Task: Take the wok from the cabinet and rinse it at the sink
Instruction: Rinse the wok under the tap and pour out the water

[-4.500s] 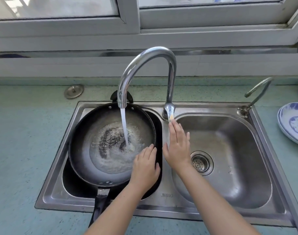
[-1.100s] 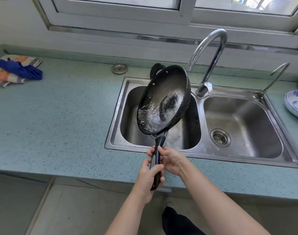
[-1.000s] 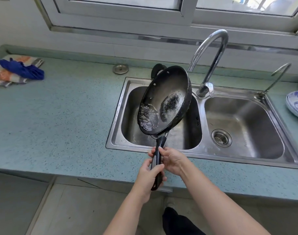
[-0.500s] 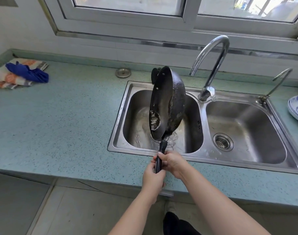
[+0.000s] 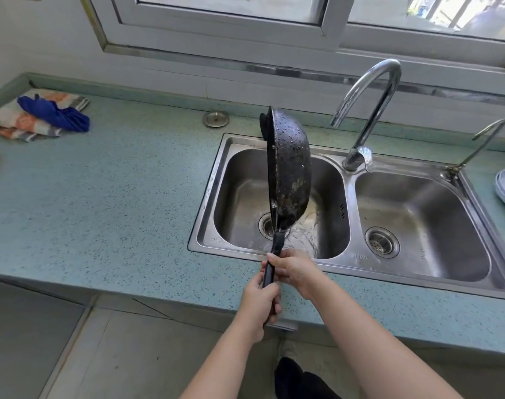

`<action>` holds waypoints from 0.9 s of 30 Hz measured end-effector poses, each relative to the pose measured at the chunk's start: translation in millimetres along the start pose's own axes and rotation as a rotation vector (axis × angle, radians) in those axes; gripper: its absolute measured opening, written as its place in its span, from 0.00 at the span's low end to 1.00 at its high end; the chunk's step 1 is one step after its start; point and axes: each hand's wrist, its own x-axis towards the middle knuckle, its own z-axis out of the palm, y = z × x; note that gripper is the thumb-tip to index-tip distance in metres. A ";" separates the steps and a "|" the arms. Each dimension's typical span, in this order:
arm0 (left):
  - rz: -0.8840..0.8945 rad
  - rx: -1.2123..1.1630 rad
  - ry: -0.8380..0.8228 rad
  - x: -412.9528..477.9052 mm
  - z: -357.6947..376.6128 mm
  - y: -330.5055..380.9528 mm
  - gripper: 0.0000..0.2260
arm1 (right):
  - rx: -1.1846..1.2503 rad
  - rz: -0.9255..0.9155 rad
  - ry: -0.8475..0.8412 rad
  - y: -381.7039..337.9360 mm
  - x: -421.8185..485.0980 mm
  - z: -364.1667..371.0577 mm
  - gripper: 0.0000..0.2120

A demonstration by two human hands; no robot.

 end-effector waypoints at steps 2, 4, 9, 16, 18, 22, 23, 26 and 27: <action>-0.013 -0.052 -0.020 -0.9 -0.4 0.7 0.11 | -0.027 -0.013 -0.003 -0.9 0.0 0.2 0.03; -0.022 -0.088 -0.034 -1.9 -0.6 2.3 0.11 | -0.035 -0.023 -0.001 -1.5 0.4 0.0 0.02; -0.030 -0.129 -0.049 -3.1 -0.2 6.2 0.10 | -0.033 -0.029 -0.002 -3.0 2.8 -0.8 0.03; -0.026 -0.174 -0.083 -4.1 -1.9 4.4 0.09 | -0.021 -0.027 0.008 -0.2 5.1 -0.8 0.05; -0.029 -0.204 -0.099 -3.9 -2.1 3.9 0.09 | -0.034 -0.042 0.014 -1.1 4.8 -0.7 0.06; -0.042 -0.260 -0.129 -3.4 -2.6 3.0 0.09 | -0.068 -0.050 0.034 -3.3 4.1 0.7 0.06; -0.046 -0.273 -0.136 -3.5 -2.9 2.8 0.09 | -0.074 -0.050 0.039 -3.6 4.2 1.1 0.06; -0.059 -0.304 -0.155 -3.1 -4.9 2.4 0.09 | -0.080 -0.045 0.045 -4.0 4.8 2.7 0.07; -0.063 -0.313 -0.158 -2.9 -5.6 2.1 0.09 | -0.078 -0.043 0.045 -3.9 5.1 3.2 0.07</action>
